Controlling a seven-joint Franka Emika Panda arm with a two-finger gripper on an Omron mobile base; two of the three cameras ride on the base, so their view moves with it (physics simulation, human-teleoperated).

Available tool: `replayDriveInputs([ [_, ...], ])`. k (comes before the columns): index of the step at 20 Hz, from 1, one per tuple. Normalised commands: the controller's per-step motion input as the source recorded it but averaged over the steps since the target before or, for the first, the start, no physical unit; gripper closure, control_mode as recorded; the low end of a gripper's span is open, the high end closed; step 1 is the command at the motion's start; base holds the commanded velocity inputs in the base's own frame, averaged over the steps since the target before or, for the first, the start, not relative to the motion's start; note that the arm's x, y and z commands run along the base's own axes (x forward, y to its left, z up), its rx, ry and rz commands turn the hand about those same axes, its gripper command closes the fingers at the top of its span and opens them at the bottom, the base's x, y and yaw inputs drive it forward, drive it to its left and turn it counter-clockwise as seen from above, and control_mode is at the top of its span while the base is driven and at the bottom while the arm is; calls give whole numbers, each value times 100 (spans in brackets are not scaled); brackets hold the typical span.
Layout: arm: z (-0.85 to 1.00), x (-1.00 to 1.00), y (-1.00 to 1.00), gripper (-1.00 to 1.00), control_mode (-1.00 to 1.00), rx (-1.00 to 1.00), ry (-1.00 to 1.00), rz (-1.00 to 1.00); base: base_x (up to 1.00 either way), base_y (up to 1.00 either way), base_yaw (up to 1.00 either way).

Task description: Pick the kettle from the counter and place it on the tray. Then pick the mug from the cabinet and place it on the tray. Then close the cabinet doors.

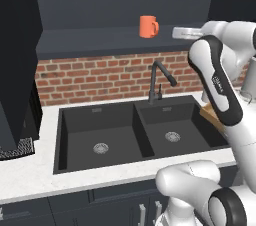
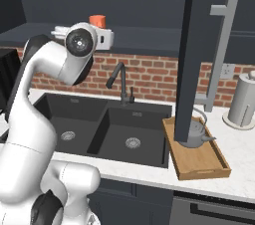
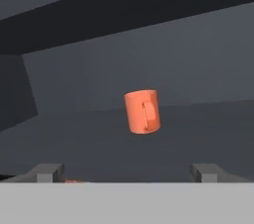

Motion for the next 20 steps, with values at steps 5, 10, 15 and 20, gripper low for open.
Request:
replayDriveInputs([
  [5, 13, 32, 0, -100, -100, 0, 10, 0, 0, 0, 0],
  [10, -4, 29, 8, -100, -100, 0, 0, 0, 0, 0, 0],
  [15, -17, 38, 20, -100, -100, 0, 0, 0, 0, 0, 0],
  [20, -24, 41, 9, -100, -100, 0, 0, 0, 0, 0, 0],
])
